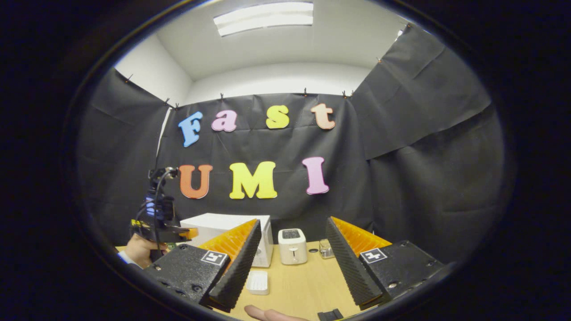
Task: Open the microwave oven with the left hand, put the food in, and close the microwave oven.
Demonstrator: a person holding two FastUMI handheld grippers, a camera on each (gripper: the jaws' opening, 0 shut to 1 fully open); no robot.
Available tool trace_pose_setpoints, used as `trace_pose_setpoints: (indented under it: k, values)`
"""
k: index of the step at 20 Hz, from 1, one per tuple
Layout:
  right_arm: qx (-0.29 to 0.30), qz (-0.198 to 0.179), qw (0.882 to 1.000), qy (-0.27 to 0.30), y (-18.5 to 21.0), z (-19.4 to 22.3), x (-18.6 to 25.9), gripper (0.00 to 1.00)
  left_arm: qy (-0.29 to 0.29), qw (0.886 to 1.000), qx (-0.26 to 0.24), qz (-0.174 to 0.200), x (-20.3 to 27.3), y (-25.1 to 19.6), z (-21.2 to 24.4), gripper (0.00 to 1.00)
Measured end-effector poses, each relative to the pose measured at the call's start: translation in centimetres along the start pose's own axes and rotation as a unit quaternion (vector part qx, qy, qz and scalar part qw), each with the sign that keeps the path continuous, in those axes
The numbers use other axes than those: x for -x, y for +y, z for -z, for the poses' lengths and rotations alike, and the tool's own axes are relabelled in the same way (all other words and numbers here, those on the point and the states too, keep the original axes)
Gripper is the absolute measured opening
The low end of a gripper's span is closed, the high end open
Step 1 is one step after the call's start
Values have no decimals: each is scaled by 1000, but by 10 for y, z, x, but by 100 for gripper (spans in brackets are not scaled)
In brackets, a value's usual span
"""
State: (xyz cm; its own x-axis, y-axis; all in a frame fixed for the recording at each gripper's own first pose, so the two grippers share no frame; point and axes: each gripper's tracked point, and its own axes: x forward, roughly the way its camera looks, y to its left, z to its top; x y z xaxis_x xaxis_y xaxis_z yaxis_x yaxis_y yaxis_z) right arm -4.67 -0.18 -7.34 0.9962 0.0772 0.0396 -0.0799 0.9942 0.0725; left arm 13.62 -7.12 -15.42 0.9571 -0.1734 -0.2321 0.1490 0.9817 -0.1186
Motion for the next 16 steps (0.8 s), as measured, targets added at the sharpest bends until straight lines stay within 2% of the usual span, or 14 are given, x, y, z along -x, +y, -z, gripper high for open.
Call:
trace_pose_setpoints:
  k: [2, 5, 7, 10, 16]
  values:
    - [5, -2, 1000, -2, 7, -4, 4, 93, 0, 1000, -7, -10, 27, 8, -11, 0]
    - [13, 0, 1000, 1, 16, -5, 7, 93, -30, 998, -31, -49, 82, 21, -30, 96]
    - [16, -3, 1000, 3, 24, -7, 7, 93, -58, 997, -38, -40, 110, 13, -43, 93]
    - [23, -7, 1000, 6, 34, -6, 8, 93, -75, 996, -34, -37, 146, 12, -46, 94]
    - [26, -17, 999, 9, 49, -5, 5, 93, -105, 993, -37, -45, 191, 10, -50, 95]
